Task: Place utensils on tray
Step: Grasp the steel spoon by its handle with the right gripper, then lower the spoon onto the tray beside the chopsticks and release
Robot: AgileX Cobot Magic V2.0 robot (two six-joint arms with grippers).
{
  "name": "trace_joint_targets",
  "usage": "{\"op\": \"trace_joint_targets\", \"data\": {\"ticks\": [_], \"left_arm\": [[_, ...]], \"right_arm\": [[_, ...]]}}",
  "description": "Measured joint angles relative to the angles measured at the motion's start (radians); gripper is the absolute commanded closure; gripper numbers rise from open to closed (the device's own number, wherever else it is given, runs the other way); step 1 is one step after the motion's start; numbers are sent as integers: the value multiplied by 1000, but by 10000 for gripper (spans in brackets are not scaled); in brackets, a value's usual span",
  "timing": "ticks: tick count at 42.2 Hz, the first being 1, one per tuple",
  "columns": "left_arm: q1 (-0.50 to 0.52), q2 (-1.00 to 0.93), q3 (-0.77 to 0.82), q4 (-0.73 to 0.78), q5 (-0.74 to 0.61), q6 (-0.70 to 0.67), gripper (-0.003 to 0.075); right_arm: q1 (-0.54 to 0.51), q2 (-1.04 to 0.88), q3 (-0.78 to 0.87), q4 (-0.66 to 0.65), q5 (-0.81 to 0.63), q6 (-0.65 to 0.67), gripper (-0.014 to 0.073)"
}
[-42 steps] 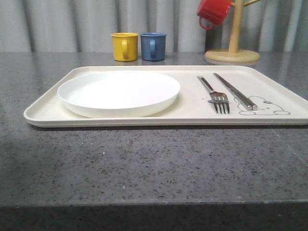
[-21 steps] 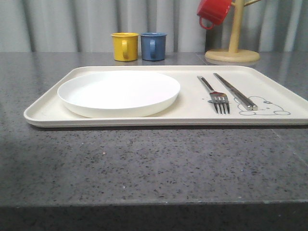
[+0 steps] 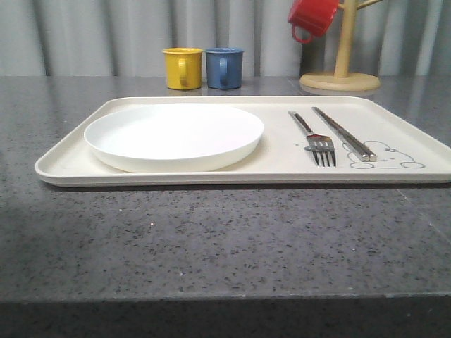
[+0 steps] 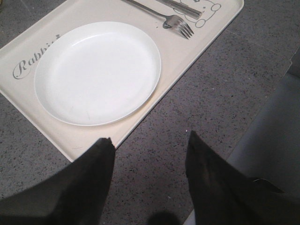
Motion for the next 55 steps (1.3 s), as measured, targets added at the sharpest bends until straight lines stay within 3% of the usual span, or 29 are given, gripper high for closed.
{"op": "trace_joint_targets", "data": {"ticks": [9, 23, 44, 50, 55], "left_arm": [[0, 0, 0, 0, 0, 0, 365], [0, 0, 0, 0, 0, 0, 365], [0, 0, 0, 0, 0, 0, 365], [0, 0, 0, 0, 0, 0, 365], [0, 0, 0, 0, 0, 0, 365]], "right_arm": [[132, -28, -59, 100, 21, -16, 662], [359, -29, -122, 134, 25, 37, 662], [399, 66, -122, 183, 25, 209, 652], [399, 73, -122, 183, 25, 221, 554], [399, 73, -122, 181, 25, 224, 414]]}}
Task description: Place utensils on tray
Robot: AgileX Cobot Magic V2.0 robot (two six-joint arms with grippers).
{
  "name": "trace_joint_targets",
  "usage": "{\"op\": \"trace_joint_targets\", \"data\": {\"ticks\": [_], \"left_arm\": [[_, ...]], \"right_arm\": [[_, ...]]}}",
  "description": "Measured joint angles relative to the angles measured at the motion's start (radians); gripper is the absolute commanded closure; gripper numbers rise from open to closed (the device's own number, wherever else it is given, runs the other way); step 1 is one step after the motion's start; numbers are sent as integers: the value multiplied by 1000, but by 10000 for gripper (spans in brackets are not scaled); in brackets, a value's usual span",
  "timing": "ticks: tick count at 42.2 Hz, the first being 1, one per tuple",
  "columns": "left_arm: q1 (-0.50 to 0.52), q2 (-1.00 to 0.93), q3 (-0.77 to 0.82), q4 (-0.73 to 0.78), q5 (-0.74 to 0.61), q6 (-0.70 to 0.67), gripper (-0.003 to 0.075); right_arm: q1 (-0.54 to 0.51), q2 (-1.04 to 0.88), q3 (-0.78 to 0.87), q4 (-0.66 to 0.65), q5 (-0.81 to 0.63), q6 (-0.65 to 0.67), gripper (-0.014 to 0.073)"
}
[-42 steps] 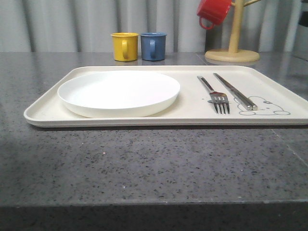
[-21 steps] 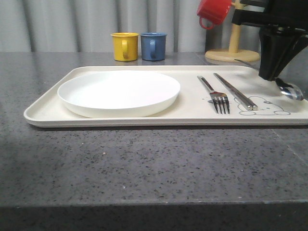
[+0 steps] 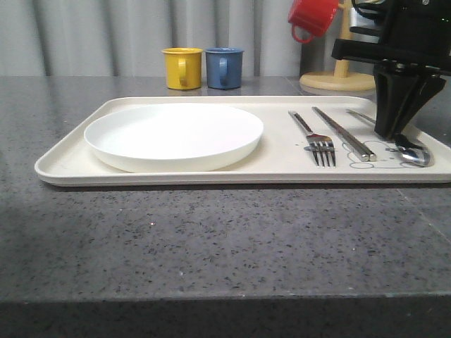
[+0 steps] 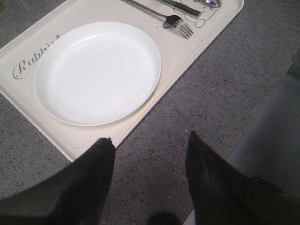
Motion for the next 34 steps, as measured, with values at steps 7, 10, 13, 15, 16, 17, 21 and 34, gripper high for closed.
{"op": "trace_joint_targets", "data": {"ticks": [7, 10, 13, 15, 16, 17, 21, 34], "left_arm": [[0, 0, 0, 0, 0, 0, 365], [0, 0, 0, 0, 0, 0, 365], [0, 0, 0, 0, 0, 0, 365], [0, 0, 0, 0, 0, 0, 365], [0, 0, 0, 0, 0, 0, 365], [0, 0, 0, 0, 0, 0, 365], [0, 0, 0, 0, 0, 0, 365], [0, 0, 0, 0, 0, 0, 365]], "right_arm": [[0, -2, 0, -18, 0, 0, 298], [0, -11, 0, -24, -4, 0, 293], [0, -30, 0, -31, -10, -14, 294], [0, -48, 0, -31, -17, -30, 295], [0, -62, 0, -33, -19, -43, 295], [2, -74, 0, -33, -21, -55, 295], [12, -136, 0, -35, -23, -93, 295], [134, -426, 0, -35, -33, -228, 295]]}}
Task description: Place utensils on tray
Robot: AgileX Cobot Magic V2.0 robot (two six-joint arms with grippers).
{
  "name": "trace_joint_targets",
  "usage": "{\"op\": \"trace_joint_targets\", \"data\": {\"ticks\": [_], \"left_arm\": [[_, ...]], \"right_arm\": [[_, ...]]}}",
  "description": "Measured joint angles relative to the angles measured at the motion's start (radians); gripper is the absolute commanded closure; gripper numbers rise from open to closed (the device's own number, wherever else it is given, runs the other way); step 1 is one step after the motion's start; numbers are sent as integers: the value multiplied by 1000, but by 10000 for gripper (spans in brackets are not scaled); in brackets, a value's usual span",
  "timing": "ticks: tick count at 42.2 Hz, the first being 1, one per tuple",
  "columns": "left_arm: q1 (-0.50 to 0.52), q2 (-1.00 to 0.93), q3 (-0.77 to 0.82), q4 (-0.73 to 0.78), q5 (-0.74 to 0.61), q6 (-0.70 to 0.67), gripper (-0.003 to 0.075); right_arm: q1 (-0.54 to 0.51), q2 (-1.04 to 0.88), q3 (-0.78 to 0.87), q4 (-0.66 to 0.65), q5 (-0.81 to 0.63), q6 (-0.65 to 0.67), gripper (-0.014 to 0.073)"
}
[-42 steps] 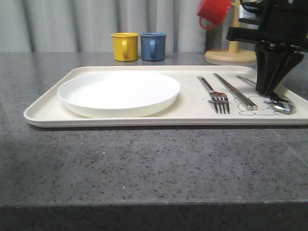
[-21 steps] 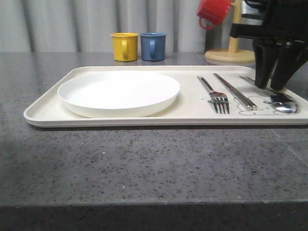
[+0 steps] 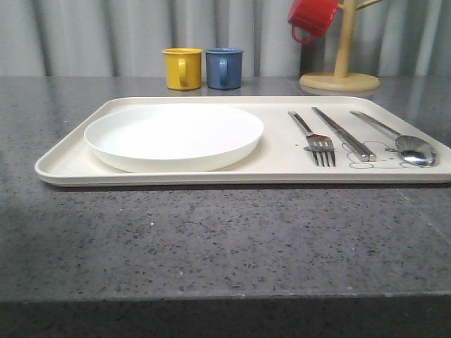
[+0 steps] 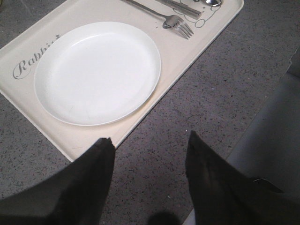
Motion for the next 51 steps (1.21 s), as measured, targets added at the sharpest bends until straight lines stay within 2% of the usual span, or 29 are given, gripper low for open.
{"op": "trace_joint_targets", "data": {"ticks": [11, 38, 51], "left_arm": [[0, 0, 0, 0, 0, 0, 365], [0, 0, 0, 0, 0, 0, 365], [0, 0, 0, 0, -18, 0, 365]], "right_arm": [[48, -222, 64, 0, 0, -30, 295], [48, -870, 647, 0, -51, -49, 295], [48, -1071, 766, 0, -89, -49, 319]]}}
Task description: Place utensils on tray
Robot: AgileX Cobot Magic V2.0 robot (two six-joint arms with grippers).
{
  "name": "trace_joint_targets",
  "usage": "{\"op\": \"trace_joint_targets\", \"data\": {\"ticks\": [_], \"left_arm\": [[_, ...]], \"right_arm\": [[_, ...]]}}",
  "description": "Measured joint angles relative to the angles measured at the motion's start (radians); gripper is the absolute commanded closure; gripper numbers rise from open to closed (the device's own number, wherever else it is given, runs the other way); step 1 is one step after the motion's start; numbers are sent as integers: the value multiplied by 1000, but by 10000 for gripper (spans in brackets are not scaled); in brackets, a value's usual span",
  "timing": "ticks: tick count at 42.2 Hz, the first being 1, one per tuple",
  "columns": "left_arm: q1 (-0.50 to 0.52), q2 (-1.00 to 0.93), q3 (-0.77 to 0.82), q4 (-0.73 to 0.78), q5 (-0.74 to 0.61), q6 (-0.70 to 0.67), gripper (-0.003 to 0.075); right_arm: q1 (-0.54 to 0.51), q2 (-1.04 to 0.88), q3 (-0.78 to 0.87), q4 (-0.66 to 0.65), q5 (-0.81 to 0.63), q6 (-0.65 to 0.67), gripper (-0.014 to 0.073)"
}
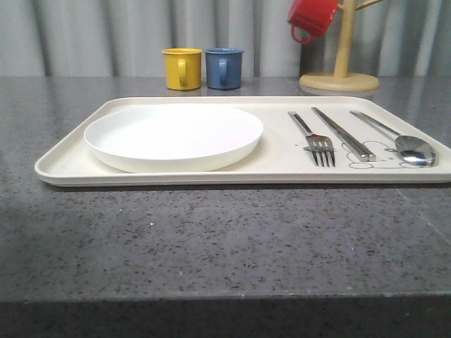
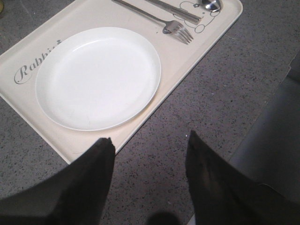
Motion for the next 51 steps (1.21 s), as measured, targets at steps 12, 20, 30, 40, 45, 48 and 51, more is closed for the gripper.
{"op": "trace_joint_targets", "data": {"ticks": [12, 20, 30, 40, 45, 48, 51], "left_arm": [[0, 0, 0, 0, -16, 0, 417], [0, 0, 0, 0, -16, 0, 646], [0, 0, 0, 0, -17, 0, 741], [0, 0, 0, 0, -17, 0, 741], [0, 0, 0, 0, -17, 0, 741], [0, 0, 0, 0, -17, 0, 741], [0, 0, 0, 0, -17, 0, 741]], "right_arm": [[0, -12, 4, 0, -28, 0, 444], [0, -12, 4, 0, -41, 0, 629], [0, -12, 4, 0, -45, 2, 660], [0, -12, 4, 0, -45, 0, 660], [0, -12, 4, 0, -45, 0, 660], [0, -12, 4, 0, -45, 0, 660], [0, -12, 4, 0, -45, 0, 660]]}}
